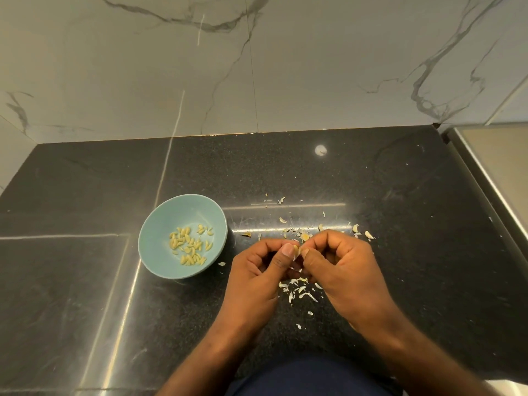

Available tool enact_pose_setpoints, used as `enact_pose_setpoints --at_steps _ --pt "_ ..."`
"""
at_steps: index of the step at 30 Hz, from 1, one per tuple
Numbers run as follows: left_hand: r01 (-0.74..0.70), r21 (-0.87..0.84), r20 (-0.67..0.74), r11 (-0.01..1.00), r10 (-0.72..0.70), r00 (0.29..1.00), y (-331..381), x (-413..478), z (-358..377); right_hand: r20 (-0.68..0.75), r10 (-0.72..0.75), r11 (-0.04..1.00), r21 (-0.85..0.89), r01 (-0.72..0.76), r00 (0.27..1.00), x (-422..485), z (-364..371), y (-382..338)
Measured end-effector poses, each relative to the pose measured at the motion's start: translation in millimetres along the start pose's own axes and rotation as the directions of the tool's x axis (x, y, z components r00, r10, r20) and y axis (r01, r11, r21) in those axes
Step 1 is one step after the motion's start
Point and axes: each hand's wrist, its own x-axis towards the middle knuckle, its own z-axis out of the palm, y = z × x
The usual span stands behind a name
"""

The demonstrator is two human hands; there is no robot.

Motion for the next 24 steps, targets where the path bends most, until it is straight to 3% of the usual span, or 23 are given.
enact_pose_setpoints --at_steps 7,10,14,16,18,21,24 --pt "0.221 -0.423 0.045 0.879 -0.223 0.974 6.1 4.4 1.2 0.100 0.017 0.994 0.106 -0.027 0.995 1.5 -0.7 4.0" --pt "0.247 -0.489 0.046 0.837 -0.258 0.965 7.4 6.0 -0.2 0.027 0.027 0.992 0.121 -0.030 0.999 3.3 -5.8 4.7" --pt "0.215 -0.440 0.012 0.872 -0.233 0.972 6.6 5.2 -0.8 -0.008 0.050 0.954 -0.297 -0.050 0.999 11.4 -20.3 11.8" --pt "0.191 -0.389 0.006 0.901 -0.205 0.979 6.5 3.9 -1.0 -0.019 0.074 0.910 -0.408 -0.076 0.997 12.4 -23.5 15.6" --pt "0.160 -0.325 0.001 0.932 -0.169 0.986 7.2 2.8 -0.8 -0.029 0.056 0.935 -0.349 -0.063 0.998 11.5 -23.3 12.4" --pt "0.065 -0.157 -0.020 0.986 -0.069 0.997 8.0 2.7 -2.0 0.105 0.116 0.993 -0.042 -0.112 0.988 9.3 -19.0 5.3" --pt "-0.045 0.038 -0.010 0.998 0.045 0.999 8.7 2.4 -4.1 0.148 0.129 0.989 0.050 -0.137 0.981 8.9 -16.8 8.0"
